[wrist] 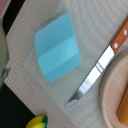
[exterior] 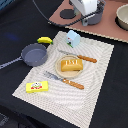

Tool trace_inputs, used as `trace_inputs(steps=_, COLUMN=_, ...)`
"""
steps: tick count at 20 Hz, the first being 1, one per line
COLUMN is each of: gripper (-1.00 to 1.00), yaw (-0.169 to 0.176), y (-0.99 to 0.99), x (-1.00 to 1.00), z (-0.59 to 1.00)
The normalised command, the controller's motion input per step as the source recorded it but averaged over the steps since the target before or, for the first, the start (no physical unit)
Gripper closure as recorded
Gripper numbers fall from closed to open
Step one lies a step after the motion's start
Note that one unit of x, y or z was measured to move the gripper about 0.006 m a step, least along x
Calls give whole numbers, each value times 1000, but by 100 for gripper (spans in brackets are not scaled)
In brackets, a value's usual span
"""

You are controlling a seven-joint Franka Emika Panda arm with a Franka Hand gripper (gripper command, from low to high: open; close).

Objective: Interact with the objects in diverse but meaningful ways.

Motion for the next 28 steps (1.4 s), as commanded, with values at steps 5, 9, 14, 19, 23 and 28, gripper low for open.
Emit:
trace_inputs(steps=5, gripper=-100, yaw=-13, y=503, x=593, z=457)
trace_inputs(steps=9, gripper=-100, yaw=-12, y=509, x=584, z=460)
trace_inputs(steps=14, gripper=-100, yaw=-41, y=491, x=485, z=265)
trace_inputs(steps=19, gripper=-100, yaw=-55, y=517, x=388, z=262)
trace_inputs(steps=23, gripper=-100, yaw=-108, y=484, x=213, z=236)
trace_inputs(steps=28, gripper=-100, yaw=-98, y=522, x=207, z=315)
